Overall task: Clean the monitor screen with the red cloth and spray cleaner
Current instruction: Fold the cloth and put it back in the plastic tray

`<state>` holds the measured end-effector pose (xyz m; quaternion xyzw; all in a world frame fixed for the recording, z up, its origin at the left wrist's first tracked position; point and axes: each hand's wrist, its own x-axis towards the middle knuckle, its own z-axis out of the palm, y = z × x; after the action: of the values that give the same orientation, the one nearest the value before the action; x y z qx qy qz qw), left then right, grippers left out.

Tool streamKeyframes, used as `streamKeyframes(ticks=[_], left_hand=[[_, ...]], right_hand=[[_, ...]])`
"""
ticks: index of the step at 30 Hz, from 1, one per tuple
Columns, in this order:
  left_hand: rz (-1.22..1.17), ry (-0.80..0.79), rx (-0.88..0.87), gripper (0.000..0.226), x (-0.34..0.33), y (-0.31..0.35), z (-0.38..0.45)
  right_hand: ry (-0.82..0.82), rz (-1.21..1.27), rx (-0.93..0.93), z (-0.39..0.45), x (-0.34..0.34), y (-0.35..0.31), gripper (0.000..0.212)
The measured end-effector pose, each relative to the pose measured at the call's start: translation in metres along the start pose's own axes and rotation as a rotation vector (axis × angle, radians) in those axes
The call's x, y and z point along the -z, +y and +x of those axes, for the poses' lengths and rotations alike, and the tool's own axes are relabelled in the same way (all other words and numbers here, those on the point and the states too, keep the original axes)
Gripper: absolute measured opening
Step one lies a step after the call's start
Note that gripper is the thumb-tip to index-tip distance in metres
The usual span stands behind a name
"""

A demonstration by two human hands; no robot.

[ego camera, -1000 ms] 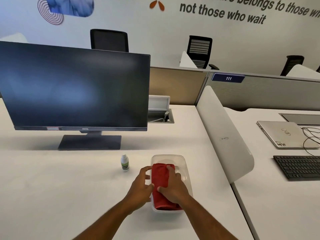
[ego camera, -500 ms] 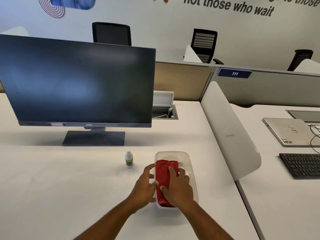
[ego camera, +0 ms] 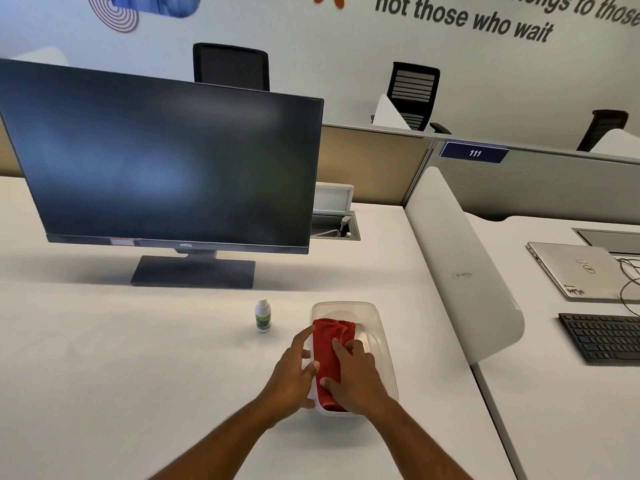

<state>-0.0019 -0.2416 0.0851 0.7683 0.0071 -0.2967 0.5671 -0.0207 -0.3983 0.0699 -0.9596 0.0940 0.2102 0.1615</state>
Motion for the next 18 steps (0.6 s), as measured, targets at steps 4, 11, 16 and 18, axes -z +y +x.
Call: streamKeyframes(ticks=[4, 11, 16, 18], left_hand=[[-0.011, 0.003, -0.006, 0.06, 0.001, 0.0, -0.003], [-0.038, 0.03, 0.004, 0.059, 0.001, 0.002, -0.009], [-0.061, 0.06, 0.049, 0.068, 0.002, 0.002, -0.009], [-0.084, 0.065, 0.074, 0.069, 0.004, 0.002, -0.01]], right_hand=[[0.083, 0.067, -0.041, -0.006, 0.016, 0.001, 0.073], [0.386, 0.262, 0.009, -0.005, 0.059, -0.041, 0.031], [0.349, 0.305, 0.155, 0.017, 0.07, -0.089, 0.031], [0.291, 0.247, 0.255, 0.03, 0.071, -0.105, 0.035]])
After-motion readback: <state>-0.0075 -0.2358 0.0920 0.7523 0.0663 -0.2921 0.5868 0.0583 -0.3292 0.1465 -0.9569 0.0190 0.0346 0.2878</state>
